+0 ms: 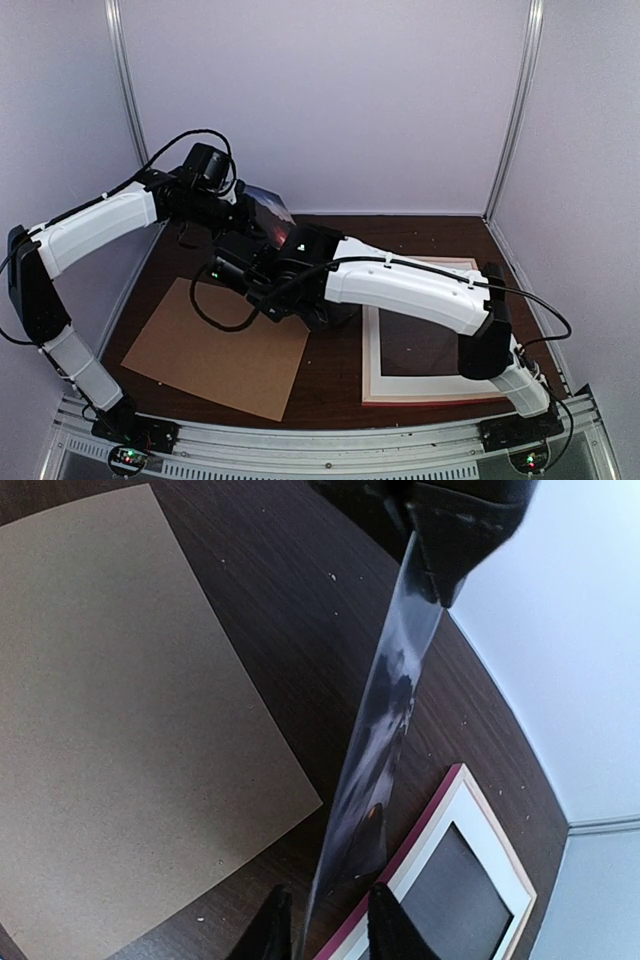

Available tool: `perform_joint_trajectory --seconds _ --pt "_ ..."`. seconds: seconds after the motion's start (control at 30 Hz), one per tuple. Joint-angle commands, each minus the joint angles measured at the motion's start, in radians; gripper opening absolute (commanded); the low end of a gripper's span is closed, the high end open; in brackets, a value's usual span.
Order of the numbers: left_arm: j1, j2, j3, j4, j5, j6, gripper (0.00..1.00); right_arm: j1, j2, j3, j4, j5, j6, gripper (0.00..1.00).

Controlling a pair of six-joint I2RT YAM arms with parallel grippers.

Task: Put the photo into the frame
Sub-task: Pass from the left arm to the right

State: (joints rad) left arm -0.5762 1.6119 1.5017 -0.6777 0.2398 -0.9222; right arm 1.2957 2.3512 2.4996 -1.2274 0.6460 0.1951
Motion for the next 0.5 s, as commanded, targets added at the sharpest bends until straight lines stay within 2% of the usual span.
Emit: perform_joint_trajectory --seconds 0.0,0.13,0.23,0.47 --pt "-0.007 0.005 -0.012 0.055 0.013 -0.009 0.02 -0.006 -0.006 0.024 -0.029 0.038 0.022 0.21" --pt "-0.007 0.0 0.0 0.056 0.011 -0.006 0.09 -0.012 -0.032 0.019 -0.041 0.052 0.032 0.01" --pt "-0.007 -0.01 0.009 0.066 0.017 0.009 0.19 -0.017 -0.052 0.017 -0.051 0.059 0.04 0.0" --pt "0.014 -0.071 0.002 0.132 0.116 0.067 0.67 -0.065 -0.119 -0.015 -0.054 0.018 0.063 0.0"
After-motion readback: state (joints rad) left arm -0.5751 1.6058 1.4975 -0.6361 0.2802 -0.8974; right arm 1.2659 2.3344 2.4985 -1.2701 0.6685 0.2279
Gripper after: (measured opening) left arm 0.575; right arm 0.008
